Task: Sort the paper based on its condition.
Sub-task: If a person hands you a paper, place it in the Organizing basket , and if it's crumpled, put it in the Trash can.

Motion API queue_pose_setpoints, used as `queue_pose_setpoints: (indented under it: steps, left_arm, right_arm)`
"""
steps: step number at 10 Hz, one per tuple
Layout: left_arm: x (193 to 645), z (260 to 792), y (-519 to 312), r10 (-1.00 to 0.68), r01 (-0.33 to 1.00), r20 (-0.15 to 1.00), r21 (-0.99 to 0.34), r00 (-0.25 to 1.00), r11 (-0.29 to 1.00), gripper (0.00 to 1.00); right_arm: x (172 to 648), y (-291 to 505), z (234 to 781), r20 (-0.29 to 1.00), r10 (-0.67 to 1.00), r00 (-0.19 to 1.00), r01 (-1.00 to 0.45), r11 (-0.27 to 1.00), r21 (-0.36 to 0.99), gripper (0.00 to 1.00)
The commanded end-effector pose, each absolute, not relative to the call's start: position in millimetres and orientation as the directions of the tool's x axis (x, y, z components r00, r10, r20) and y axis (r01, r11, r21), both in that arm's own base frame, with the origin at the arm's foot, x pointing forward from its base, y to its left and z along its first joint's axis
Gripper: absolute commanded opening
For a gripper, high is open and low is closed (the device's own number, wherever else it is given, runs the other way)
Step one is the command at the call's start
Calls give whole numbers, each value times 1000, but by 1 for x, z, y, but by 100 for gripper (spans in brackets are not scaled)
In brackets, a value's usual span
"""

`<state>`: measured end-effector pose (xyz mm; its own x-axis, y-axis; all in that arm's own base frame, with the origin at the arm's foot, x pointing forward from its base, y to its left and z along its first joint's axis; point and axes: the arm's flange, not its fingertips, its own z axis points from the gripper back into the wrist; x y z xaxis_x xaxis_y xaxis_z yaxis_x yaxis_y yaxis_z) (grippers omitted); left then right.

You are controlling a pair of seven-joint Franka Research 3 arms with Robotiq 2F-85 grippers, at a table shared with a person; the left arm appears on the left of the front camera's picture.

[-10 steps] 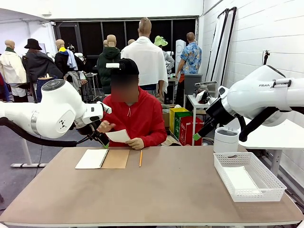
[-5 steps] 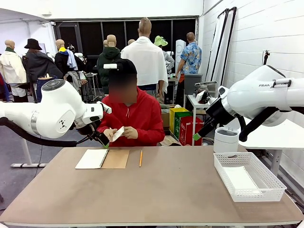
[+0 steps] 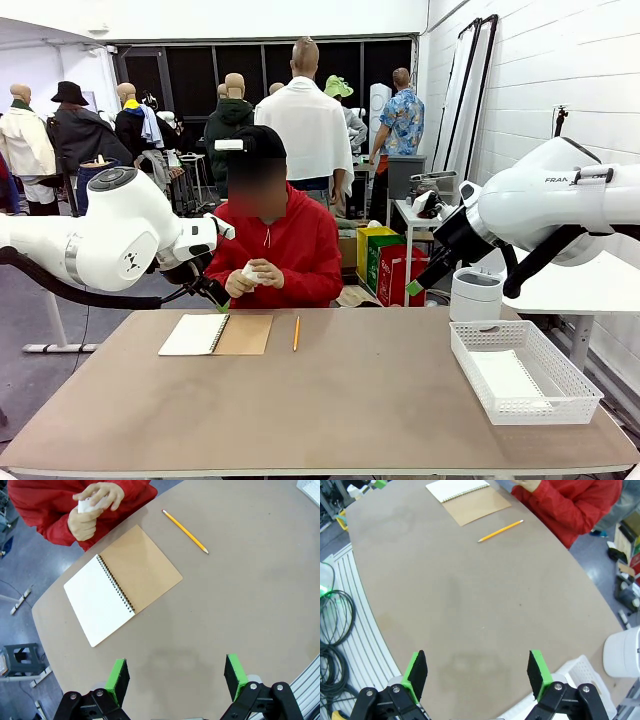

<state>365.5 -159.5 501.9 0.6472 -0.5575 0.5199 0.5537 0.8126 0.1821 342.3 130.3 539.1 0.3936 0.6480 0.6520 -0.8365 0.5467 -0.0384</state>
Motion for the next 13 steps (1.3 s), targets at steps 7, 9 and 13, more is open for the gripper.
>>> queue_pose_setpoints:
  steps: [7,9,13]
  left_arm:
    - [366,501,-159,-562,559,522,183,642,809,100]
    - [366,501,-159,-562,559,522,183,642,809,100]
    - [366,501,-159,-562,559,522,183,642,809,100]
  right_arm:
    - [343,131,539,658,644,390,-839,543,-33,100]
    - [343,131,539,658,644,390,-839,543,-33,100]
    - [343,131,539,658,644,390,-839,543,-33,100]
